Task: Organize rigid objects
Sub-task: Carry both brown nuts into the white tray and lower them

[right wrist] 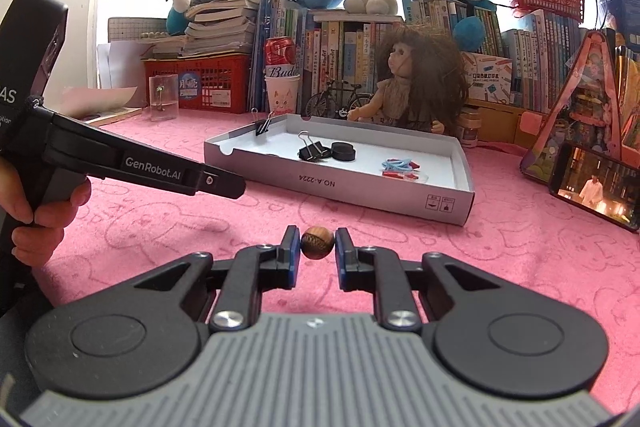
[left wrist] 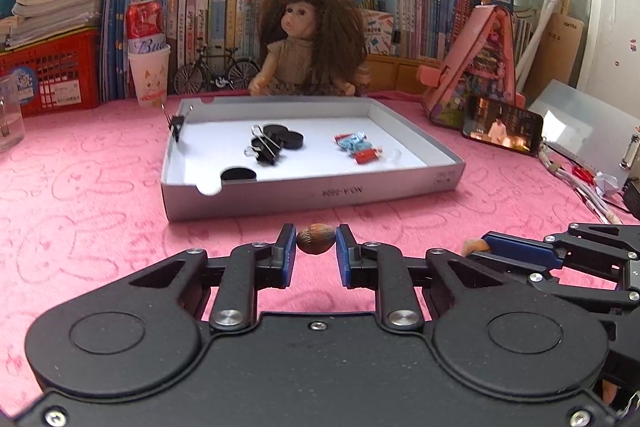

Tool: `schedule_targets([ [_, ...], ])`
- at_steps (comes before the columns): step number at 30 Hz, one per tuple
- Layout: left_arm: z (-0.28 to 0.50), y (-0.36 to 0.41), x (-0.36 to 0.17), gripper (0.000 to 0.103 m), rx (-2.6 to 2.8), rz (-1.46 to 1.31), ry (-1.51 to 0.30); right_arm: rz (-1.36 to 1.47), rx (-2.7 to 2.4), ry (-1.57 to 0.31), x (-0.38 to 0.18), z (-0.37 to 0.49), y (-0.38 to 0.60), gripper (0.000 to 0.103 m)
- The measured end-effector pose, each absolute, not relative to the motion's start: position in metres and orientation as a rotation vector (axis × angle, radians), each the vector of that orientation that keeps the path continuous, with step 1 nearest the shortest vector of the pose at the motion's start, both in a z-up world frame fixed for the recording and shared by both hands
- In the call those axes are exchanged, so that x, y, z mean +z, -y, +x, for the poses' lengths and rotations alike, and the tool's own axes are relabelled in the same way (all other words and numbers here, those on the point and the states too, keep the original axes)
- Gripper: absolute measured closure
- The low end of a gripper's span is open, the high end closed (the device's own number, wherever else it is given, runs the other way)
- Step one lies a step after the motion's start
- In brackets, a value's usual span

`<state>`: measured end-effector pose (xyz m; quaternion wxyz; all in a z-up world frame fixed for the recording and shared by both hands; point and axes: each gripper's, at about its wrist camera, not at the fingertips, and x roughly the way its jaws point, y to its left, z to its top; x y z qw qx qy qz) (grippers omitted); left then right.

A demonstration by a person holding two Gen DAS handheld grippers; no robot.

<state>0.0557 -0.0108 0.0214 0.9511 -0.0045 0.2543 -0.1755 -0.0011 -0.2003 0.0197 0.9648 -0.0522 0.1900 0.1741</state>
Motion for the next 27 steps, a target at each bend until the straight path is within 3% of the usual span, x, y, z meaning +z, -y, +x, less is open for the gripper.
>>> schedule_targets([
  [27,0.116,-0.002,0.032,0.083,-0.229,-0.061,-0.507,-0.039,0.234,-0.383,0.038,0.061,0.208,0.08],
])
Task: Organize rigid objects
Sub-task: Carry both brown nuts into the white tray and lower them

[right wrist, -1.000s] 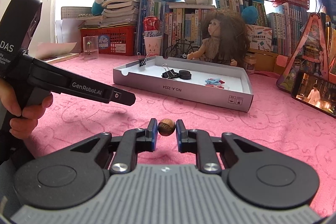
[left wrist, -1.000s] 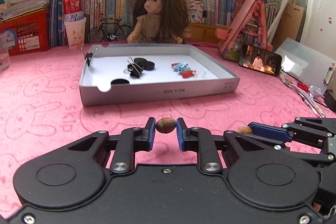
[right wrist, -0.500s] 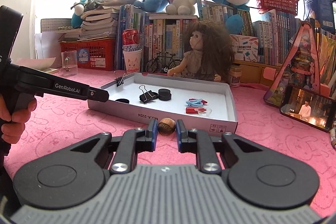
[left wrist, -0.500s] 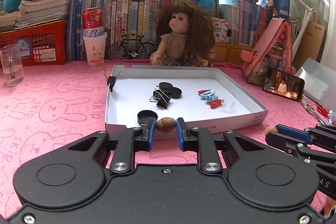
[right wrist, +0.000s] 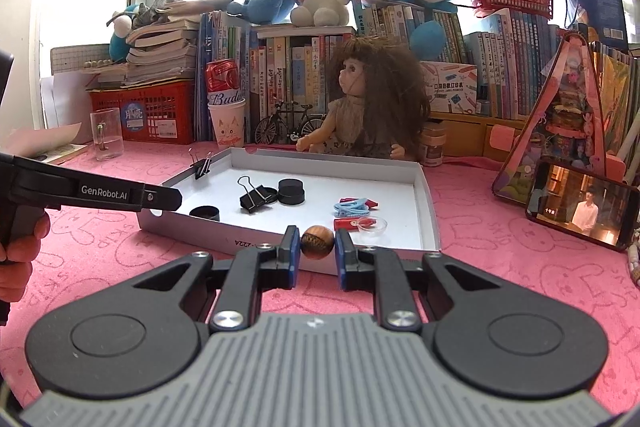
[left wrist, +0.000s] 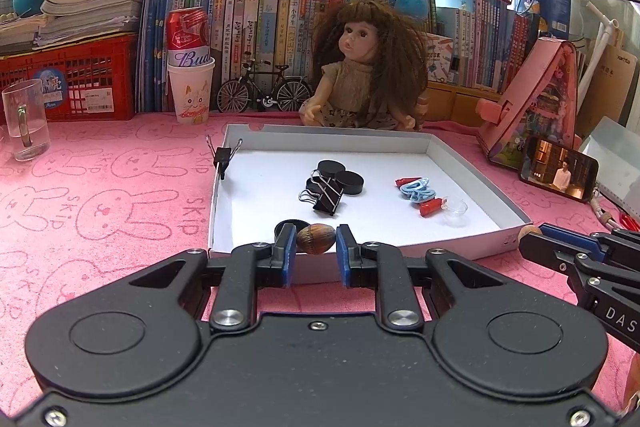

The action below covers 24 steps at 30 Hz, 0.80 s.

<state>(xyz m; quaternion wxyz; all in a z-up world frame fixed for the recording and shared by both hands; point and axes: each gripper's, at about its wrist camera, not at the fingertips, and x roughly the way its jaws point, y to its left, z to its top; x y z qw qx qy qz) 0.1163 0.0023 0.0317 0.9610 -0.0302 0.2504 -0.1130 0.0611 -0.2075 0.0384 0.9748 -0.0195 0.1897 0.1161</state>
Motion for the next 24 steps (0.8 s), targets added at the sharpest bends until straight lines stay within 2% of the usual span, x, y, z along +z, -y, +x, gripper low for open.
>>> schedule_targets([
  [24,0.185,-0.01,0.035,0.083,-0.169,-0.135,-0.521,0.036,0.125,-0.455,0.033,0.13,0.226,0.08],
])
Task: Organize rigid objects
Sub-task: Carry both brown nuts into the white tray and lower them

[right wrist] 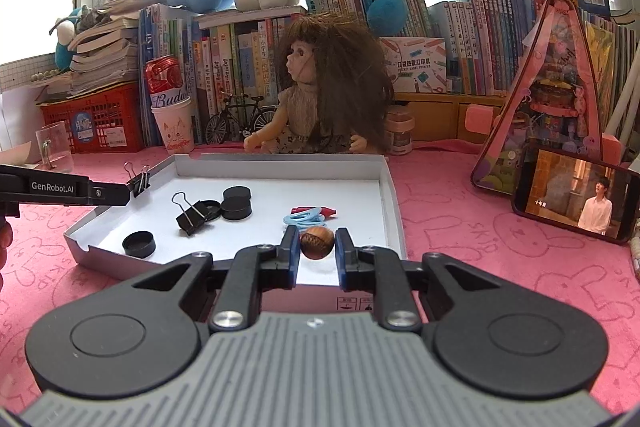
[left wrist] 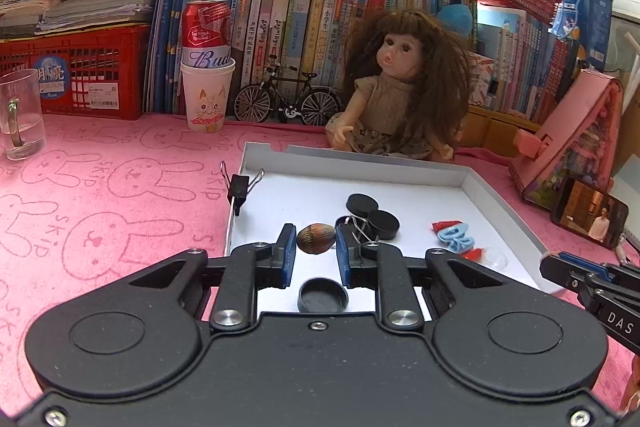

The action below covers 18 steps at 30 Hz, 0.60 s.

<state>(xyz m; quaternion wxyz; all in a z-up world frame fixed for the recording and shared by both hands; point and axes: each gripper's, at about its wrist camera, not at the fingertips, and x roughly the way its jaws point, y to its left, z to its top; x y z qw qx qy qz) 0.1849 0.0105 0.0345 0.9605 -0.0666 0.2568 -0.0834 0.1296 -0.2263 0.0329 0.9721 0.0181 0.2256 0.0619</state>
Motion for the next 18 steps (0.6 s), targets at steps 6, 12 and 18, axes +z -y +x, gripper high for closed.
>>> schedule_targets([
  [6,0.202,-0.005,0.029,0.083,-0.159,-0.107,-0.531,0.039,0.097,-0.482,0.027,0.15,0.227,0.08],
  [12,0.225,-0.003,0.026,0.083,-0.152,-0.081,-0.567,0.073,0.104,-0.527,0.032,0.179,0.234,0.08],
  [18,0.242,-0.001,0.019,0.083,-0.131,-0.081,-0.599,0.104,0.103,-0.584,0.029,0.205,0.238,0.08],
])
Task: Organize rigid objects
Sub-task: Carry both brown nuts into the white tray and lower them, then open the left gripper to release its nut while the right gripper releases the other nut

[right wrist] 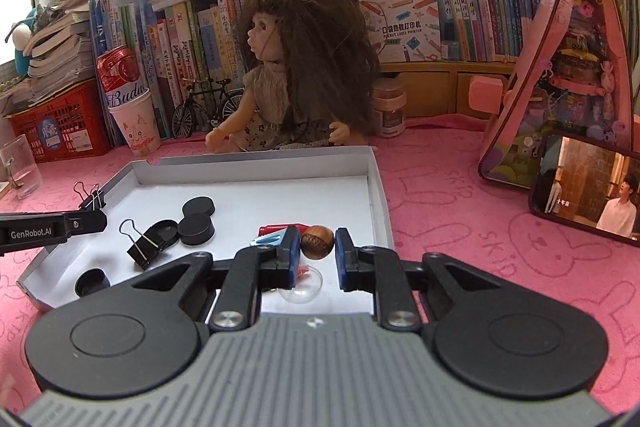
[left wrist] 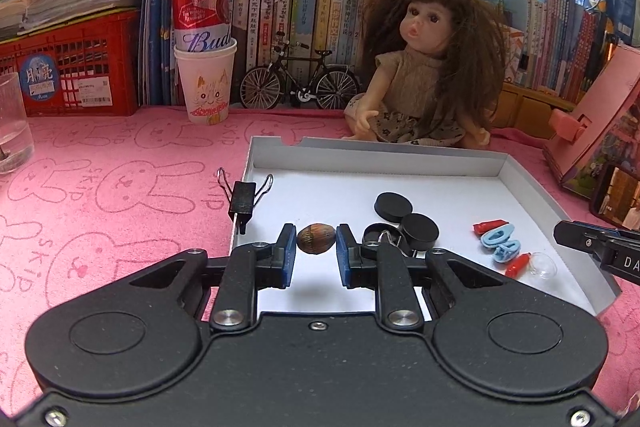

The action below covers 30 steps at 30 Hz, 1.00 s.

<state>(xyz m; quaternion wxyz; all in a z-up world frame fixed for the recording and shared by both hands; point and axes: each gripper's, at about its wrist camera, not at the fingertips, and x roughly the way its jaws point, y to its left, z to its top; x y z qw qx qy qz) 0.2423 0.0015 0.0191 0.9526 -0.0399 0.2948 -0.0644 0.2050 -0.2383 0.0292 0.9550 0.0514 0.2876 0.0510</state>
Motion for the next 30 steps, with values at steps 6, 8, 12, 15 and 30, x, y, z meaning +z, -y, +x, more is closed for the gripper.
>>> schedule_targets([
  [6,0.248,0.009,0.014,0.083,-0.136,-0.059,-0.607,0.129,0.097,-0.616,0.021,0.216,0.237,0.08],
  [8,0.247,0.011,0.013,0.083,-0.138,-0.047,-0.607,0.128,0.1,-0.624,0.018,0.218,0.237,0.08],
  [12,0.248,0.013,0.009,0.083,-0.136,-0.034,-0.614,0.119,0.091,-0.634,0.014,0.221,0.238,0.08],
  [15,0.249,0.013,0.008,0.083,-0.134,-0.031,-0.619,0.119,0.088,-0.642,0.011,0.223,0.238,0.08],
  [30,0.247,0.016,0.004,0.081,-0.127,-0.004,-0.615,0.114,0.086,-0.642,0.01,0.223,0.237,0.076],
])
